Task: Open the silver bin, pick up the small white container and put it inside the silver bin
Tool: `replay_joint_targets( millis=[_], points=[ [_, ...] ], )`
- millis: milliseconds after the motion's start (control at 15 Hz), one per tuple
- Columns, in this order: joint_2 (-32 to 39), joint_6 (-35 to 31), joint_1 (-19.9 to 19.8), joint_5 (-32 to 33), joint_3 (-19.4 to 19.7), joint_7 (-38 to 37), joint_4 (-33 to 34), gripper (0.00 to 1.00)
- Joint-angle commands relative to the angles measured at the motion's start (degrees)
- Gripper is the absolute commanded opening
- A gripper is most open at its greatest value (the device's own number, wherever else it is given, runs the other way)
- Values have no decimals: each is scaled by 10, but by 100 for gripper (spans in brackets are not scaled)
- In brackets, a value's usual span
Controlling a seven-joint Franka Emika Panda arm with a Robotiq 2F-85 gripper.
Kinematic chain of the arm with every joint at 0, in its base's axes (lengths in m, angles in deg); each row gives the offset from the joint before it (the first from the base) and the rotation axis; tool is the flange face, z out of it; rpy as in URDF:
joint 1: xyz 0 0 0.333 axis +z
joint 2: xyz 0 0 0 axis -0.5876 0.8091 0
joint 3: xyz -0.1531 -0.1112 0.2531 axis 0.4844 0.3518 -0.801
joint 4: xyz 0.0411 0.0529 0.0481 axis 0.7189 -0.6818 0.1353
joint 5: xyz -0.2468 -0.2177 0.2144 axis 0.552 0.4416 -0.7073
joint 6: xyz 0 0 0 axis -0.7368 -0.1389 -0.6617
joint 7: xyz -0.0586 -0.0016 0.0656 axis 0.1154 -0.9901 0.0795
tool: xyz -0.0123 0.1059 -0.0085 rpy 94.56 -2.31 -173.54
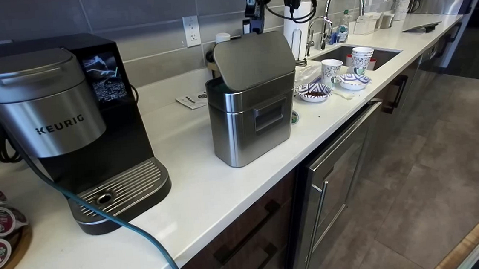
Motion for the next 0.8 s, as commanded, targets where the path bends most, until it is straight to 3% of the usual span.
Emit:
replay_joint_targets(
  millis=[0,733],
  points=[
    [-76,-37,-2,13,7,11,-93,100],
    [-168,-32,-5,2,24,-3,-193,100]
  ],
)
